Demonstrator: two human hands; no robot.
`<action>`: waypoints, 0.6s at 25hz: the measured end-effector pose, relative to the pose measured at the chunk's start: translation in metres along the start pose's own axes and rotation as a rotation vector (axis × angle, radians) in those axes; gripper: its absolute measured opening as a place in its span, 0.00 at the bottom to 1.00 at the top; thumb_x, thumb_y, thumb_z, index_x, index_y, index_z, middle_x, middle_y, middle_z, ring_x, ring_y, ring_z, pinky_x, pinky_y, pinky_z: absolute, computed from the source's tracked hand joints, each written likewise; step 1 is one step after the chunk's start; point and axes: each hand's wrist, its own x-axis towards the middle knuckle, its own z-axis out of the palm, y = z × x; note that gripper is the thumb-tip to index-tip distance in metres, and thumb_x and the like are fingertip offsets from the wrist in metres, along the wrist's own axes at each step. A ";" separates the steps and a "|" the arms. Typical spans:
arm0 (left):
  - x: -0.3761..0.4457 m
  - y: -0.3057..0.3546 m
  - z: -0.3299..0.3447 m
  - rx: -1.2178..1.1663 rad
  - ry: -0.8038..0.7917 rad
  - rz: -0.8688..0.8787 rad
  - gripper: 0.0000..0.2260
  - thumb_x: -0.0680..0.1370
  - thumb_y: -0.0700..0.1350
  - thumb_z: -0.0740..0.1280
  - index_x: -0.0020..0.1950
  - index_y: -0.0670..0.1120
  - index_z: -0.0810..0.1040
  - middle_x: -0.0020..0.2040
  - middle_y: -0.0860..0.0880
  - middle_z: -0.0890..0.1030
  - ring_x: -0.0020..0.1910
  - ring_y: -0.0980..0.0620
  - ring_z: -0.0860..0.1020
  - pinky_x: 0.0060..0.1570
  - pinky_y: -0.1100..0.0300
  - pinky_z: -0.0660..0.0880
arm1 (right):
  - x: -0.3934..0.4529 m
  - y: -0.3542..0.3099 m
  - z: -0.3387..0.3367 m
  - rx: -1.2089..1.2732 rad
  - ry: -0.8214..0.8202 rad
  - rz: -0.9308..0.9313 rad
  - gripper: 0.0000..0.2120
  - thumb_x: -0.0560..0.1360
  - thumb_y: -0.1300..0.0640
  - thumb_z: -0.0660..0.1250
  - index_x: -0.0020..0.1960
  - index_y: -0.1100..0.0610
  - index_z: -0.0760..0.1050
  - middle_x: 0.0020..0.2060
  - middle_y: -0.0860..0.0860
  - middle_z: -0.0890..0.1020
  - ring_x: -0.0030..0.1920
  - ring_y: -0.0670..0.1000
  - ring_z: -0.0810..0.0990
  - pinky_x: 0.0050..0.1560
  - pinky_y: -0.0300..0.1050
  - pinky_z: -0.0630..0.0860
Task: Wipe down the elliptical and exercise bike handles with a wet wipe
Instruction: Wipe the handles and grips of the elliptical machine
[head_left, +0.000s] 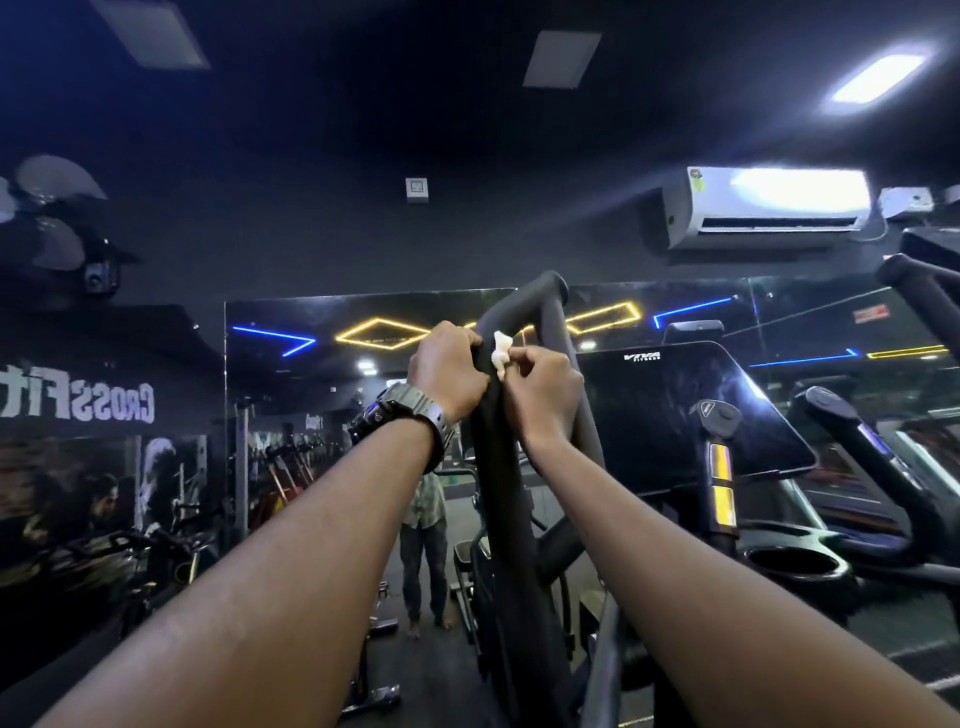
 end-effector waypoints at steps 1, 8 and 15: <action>-0.001 0.000 0.000 0.007 0.013 0.001 0.18 0.68 0.37 0.69 0.27 0.52 0.64 0.38 0.47 0.74 0.38 0.46 0.74 0.34 0.59 0.64 | -0.003 0.003 -0.003 0.002 -0.028 -0.017 0.09 0.78 0.60 0.67 0.55 0.54 0.84 0.48 0.51 0.86 0.50 0.50 0.82 0.50 0.35 0.71; 0.001 0.004 -0.001 0.045 -0.022 -0.010 0.09 0.71 0.39 0.70 0.34 0.49 0.75 0.45 0.45 0.80 0.45 0.44 0.79 0.40 0.56 0.71 | 0.008 0.002 0.013 0.106 -0.091 0.178 0.11 0.79 0.55 0.63 0.44 0.54 0.83 0.41 0.54 0.84 0.45 0.54 0.81 0.47 0.47 0.76; -0.001 0.006 -0.005 0.032 -0.002 -0.045 0.08 0.72 0.38 0.73 0.50 0.45 0.82 0.53 0.46 0.80 0.54 0.45 0.77 0.56 0.53 0.76 | 0.033 -0.011 0.026 0.072 0.064 0.331 0.11 0.80 0.59 0.61 0.51 0.58 0.83 0.49 0.57 0.84 0.52 0.58 0.81 0.43 0.43 0.70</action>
